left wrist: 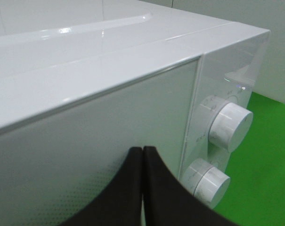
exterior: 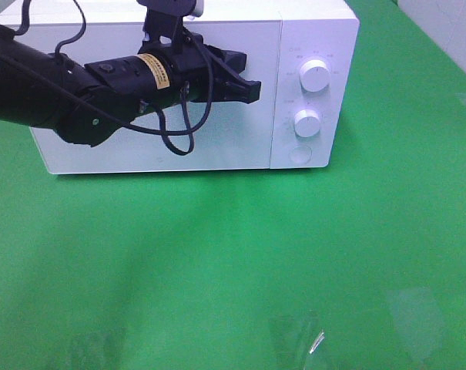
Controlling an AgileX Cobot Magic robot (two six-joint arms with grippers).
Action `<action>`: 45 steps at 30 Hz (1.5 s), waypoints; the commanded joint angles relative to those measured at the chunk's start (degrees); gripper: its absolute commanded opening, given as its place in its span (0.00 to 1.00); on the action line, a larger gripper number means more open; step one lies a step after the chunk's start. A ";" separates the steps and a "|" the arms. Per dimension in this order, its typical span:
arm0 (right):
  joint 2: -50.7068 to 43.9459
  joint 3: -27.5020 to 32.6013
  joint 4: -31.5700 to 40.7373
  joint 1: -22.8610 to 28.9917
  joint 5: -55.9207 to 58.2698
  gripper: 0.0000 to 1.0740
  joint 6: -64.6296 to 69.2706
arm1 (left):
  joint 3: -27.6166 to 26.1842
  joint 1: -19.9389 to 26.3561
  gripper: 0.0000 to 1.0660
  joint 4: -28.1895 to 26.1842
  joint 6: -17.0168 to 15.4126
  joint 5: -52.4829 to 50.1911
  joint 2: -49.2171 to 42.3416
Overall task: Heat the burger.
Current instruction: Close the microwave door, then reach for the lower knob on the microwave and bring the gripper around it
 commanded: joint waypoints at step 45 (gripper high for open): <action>-1.55 0.06 -0.34 -0.17 -0.40 0.70 -0.63 | -2.01 -14.04 0.93 -13.41 -2.06 87.20 -19.42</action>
